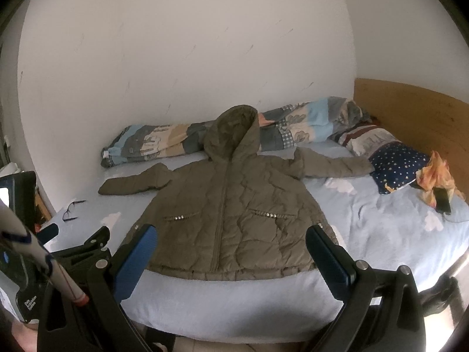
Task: Fold large clothes
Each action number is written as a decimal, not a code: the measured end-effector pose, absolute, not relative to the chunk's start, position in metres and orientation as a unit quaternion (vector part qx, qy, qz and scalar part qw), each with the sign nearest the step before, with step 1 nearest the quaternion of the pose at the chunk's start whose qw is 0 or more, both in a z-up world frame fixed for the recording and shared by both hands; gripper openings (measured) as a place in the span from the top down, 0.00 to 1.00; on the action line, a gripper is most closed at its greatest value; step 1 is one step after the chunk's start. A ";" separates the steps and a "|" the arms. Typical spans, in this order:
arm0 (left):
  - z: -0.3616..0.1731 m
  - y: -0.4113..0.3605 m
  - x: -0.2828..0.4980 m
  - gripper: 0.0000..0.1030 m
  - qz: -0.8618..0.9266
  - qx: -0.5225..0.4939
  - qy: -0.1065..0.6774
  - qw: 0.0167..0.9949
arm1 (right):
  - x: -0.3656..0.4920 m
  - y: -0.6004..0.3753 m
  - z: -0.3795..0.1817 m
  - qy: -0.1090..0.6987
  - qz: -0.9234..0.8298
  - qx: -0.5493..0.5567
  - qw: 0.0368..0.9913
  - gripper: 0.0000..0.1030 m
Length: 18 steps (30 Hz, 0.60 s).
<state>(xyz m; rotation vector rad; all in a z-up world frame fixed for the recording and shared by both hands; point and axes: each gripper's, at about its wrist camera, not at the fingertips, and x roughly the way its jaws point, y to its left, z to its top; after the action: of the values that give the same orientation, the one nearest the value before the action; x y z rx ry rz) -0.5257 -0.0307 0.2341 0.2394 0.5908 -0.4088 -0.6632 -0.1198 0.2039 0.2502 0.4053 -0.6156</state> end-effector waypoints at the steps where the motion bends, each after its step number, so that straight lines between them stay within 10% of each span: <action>1: 0.236 -0.032 -0.525 0.00 -0.199 0.118 0.289 0.929 | -0.663 -0.119 0.202 0.199 -0.301 0.120 0.925 0.00; 18: 0.231 -0.030 -0.523 0.00 -0.201 0.118 0.293 0.927 | -0.657 -0.121 0.192 0.215 -0.301 0.119 0.922 0.00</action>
<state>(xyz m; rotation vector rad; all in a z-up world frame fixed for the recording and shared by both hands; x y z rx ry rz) -0.5235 -0.0300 0.2309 0.2419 0.6012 -0.4115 -0.6568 -0.1210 0.1922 0.2450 0.4412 -0.6177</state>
